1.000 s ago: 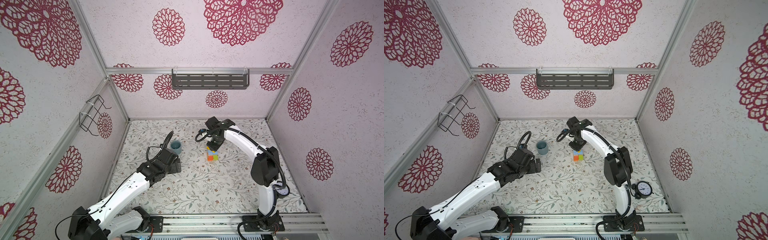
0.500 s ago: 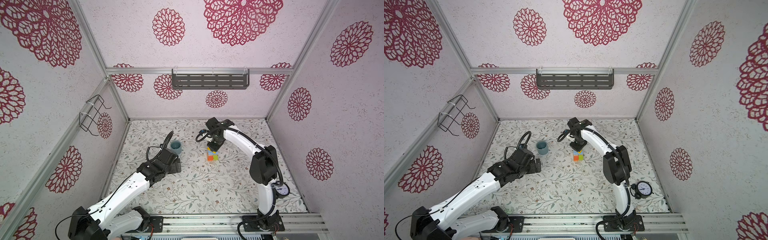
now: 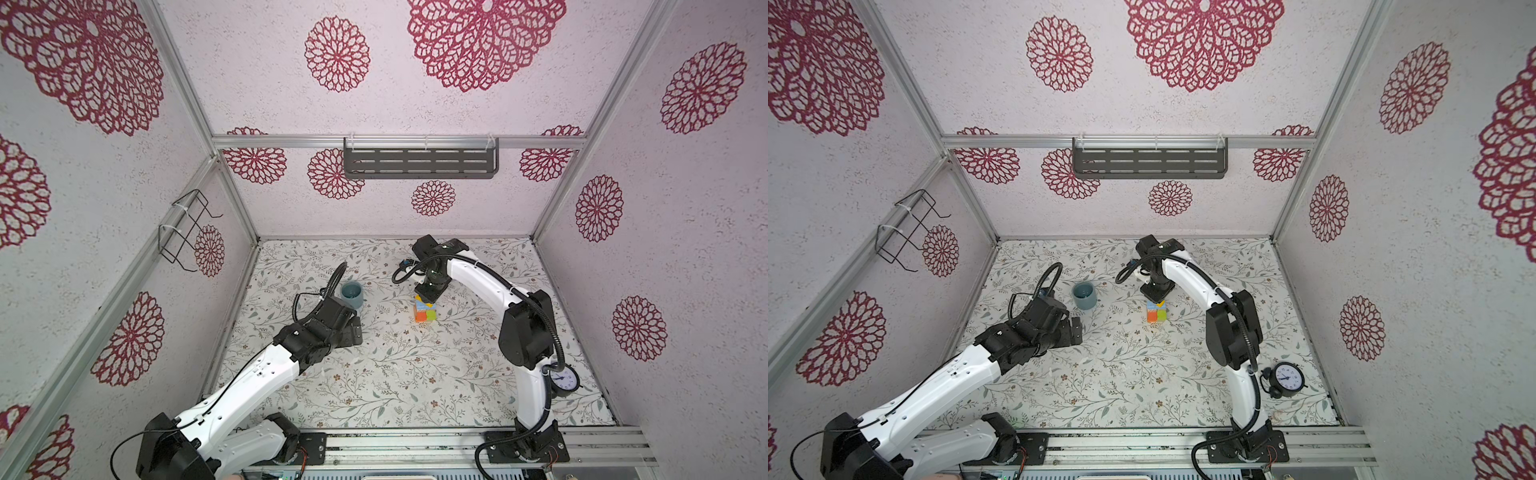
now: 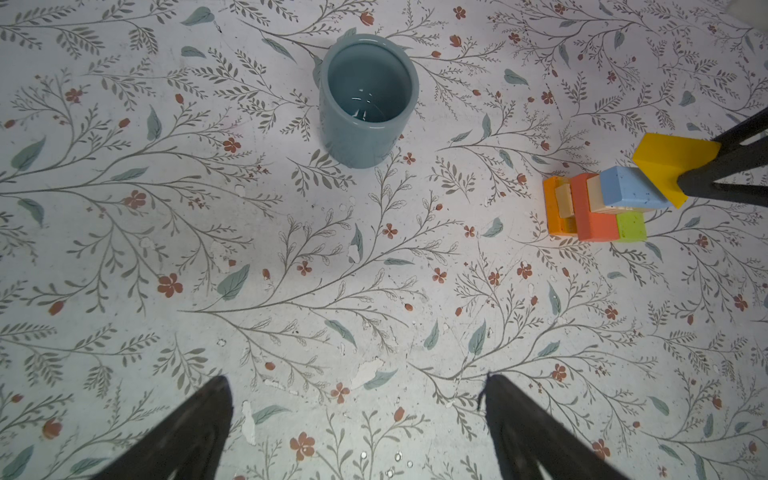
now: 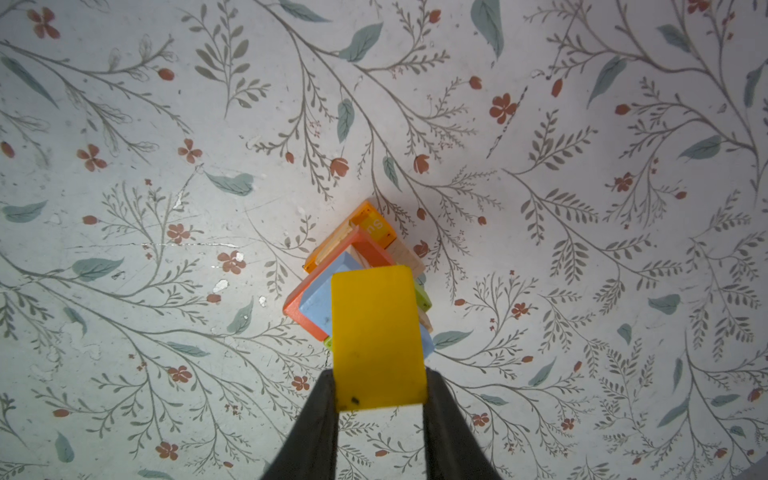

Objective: Build the wood block tower
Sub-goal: 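Lower the yellow block onto the top of the stack and open the right gripper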

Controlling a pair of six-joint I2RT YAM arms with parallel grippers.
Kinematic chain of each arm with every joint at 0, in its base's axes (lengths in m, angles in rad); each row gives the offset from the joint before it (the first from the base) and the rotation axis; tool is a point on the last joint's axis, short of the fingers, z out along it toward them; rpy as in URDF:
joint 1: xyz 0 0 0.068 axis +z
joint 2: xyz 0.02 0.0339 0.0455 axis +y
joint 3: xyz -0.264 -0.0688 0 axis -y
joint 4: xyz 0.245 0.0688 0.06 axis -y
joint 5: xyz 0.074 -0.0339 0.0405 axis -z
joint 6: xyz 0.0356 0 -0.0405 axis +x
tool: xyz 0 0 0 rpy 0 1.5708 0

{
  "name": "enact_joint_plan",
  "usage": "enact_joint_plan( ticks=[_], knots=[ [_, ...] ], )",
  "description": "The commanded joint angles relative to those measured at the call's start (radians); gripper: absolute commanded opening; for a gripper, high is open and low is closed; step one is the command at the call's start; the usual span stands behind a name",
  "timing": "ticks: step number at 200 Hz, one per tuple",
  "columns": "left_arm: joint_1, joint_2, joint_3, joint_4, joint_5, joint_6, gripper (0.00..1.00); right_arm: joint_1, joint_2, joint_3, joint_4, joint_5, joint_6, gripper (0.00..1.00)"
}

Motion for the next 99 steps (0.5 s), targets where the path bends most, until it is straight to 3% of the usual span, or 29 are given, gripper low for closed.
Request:
enact_joint_plan(
  ticks=[1, 99],
  knots=[
    [0.008, -0.006, 0.002, 0.013, -0.006, -0.006, 0.97, -0.009, -0.001, 0.028, -0.025, -0.001, 0.002, 0.32],
    [0.008, -0.011, -0.002, 0.011, -0.001, -0.006, 0.97, -0.008, 0.005, 0.028, -0.026, 0.004, 0.003, 0.38]
  ],
)
